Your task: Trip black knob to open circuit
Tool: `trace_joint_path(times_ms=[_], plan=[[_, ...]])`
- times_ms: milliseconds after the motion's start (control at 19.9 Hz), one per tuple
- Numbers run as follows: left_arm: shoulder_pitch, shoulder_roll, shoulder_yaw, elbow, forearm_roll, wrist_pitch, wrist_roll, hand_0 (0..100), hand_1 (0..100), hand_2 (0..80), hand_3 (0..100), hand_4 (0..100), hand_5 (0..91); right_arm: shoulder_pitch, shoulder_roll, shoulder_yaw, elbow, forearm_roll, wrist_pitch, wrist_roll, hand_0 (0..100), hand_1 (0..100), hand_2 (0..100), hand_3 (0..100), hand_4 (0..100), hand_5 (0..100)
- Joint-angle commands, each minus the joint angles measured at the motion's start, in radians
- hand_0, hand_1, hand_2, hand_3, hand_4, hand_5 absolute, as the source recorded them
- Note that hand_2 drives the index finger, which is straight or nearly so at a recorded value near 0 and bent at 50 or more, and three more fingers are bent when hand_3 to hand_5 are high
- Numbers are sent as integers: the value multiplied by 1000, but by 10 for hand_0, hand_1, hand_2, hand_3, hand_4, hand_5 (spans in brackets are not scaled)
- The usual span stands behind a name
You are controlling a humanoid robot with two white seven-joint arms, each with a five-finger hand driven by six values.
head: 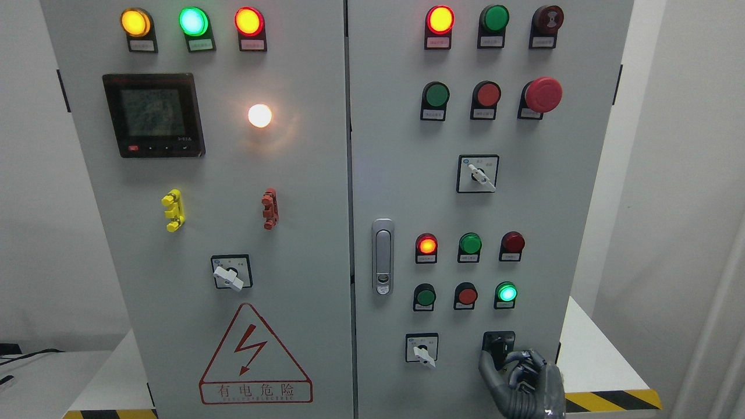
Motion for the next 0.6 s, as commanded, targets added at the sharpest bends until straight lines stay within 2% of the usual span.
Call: trace_joint_path(times_ms=[0, 552], plan=[[0, -1, 0, 1, -31, 0, -1, 120, 389, 0, 0, 0, 0, 1, -1, 0, 3, 19, -3, -3, 182, 764, 599, 990, 944, 993], [0, -1, 0, 0, -31, 0, -1, 120, 389, 0, 0, 0, 0, 3, -1, -1, 6, 66, -4, -4, 172, 762, 595, 988, 938, 991]])
